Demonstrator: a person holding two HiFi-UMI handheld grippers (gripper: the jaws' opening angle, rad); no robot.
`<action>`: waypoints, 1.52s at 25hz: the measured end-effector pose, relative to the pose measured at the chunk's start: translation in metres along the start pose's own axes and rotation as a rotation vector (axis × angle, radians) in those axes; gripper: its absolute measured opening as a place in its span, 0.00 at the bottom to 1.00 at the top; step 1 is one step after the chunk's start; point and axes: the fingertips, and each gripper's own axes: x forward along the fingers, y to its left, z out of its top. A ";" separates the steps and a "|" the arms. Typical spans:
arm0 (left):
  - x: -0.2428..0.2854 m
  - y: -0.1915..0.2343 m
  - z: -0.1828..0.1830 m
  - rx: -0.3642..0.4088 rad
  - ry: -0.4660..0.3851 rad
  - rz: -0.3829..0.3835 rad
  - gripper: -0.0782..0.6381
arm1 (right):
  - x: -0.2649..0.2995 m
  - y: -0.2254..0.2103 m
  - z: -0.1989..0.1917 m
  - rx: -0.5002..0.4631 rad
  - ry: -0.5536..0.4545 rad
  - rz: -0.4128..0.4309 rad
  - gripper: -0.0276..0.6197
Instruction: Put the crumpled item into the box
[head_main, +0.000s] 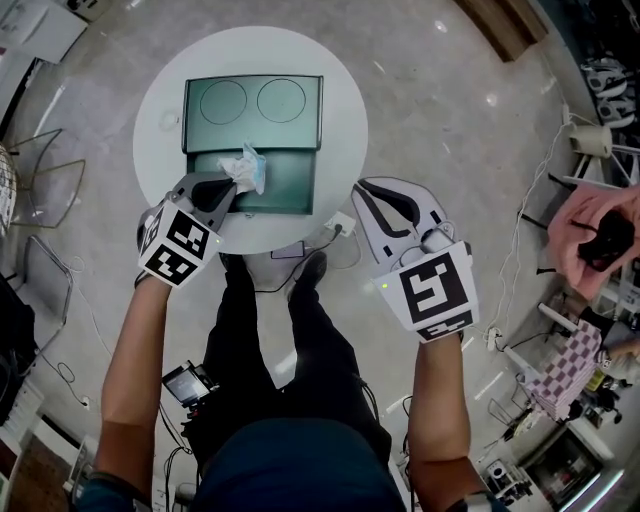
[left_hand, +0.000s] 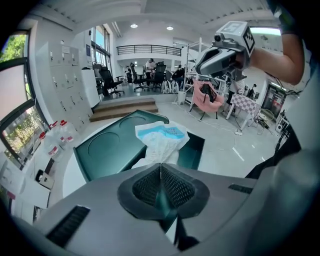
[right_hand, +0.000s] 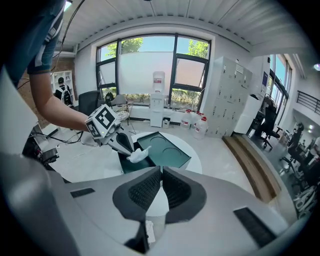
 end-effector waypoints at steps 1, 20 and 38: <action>0.003 -0.001 -0.001 -0.002 0.005 -0.003 0.14 | 0.001 0.000 -0.002 0.001 0.001 0.002 0.10; -0.033 -0.023 0.039 0.047 0.024 -0.042 0.14 | -0.043 -0.006 0.036 -0.022 -0.037 -0.011 0.10; -0.312 -0.030 0.202 0.080 -0.358 0.199 0.14 | -0.221 0.011 0.184 -0.120 -0.287 -0.134 0.10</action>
